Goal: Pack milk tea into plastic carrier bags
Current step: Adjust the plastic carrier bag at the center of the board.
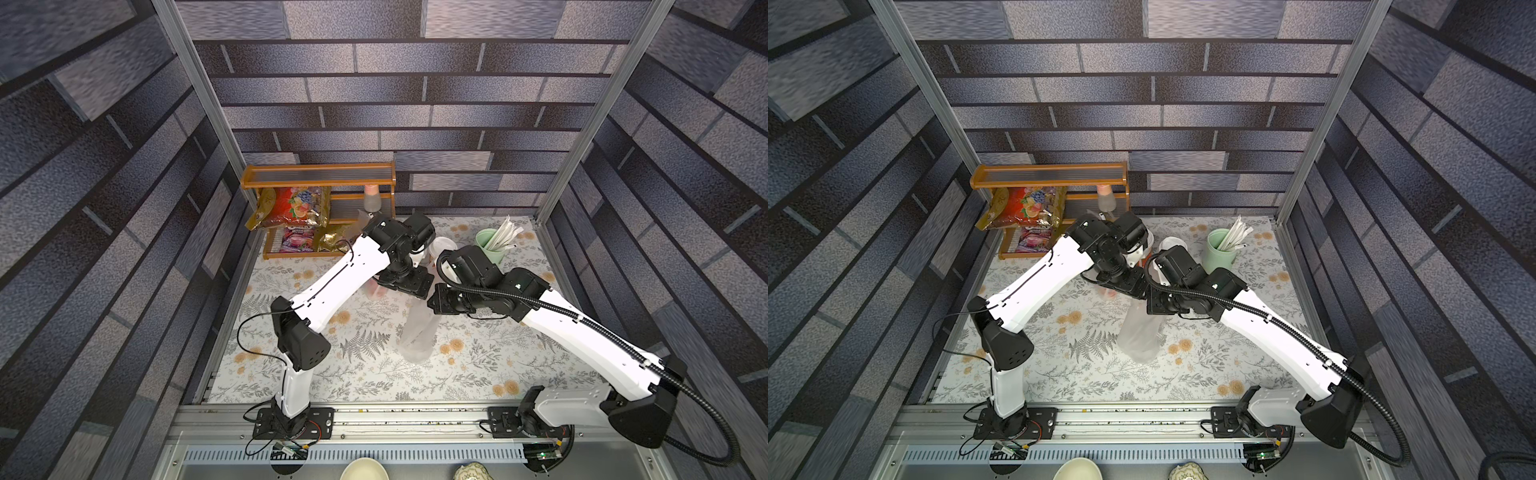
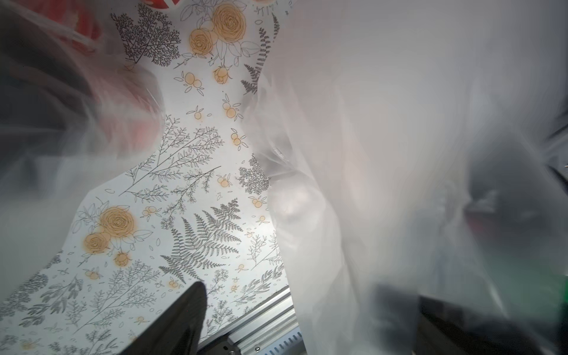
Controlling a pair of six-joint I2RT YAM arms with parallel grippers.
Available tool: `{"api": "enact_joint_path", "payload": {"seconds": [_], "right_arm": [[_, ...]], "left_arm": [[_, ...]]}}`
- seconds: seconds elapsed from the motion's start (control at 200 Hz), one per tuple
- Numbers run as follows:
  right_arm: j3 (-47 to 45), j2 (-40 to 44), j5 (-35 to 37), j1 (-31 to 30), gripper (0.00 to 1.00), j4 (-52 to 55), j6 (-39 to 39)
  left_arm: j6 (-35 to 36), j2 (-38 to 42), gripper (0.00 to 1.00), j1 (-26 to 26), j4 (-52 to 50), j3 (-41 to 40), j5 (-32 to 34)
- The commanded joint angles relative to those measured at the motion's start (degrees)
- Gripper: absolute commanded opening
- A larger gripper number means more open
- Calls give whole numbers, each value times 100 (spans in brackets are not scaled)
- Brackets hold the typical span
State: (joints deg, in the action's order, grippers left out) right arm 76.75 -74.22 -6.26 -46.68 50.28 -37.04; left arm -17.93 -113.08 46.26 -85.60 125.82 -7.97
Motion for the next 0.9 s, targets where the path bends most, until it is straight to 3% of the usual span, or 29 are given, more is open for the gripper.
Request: {"api": "enact_joint_path", "payload": {"seconds": [0.0,0.21,0.566,0.817,0.892], "right_arm": [[-86,161,18,67,0,74,-40],[-105,214,43,119,0,122,-37],[-56,213,68,176,0,201,1],[-11,171,49,189,0,219,-5],[-2,157,23,185,0,202,-15]], "left_arm": [[66,-36,78,50,-523,212,695],[29,269,59,-50,-525,236,712],[27,852,35,-405,57,-551,-138],[-59,1107,30,-493,216,-946,-171],[-110,1103,36,-484,309,-1024,-310]]}}
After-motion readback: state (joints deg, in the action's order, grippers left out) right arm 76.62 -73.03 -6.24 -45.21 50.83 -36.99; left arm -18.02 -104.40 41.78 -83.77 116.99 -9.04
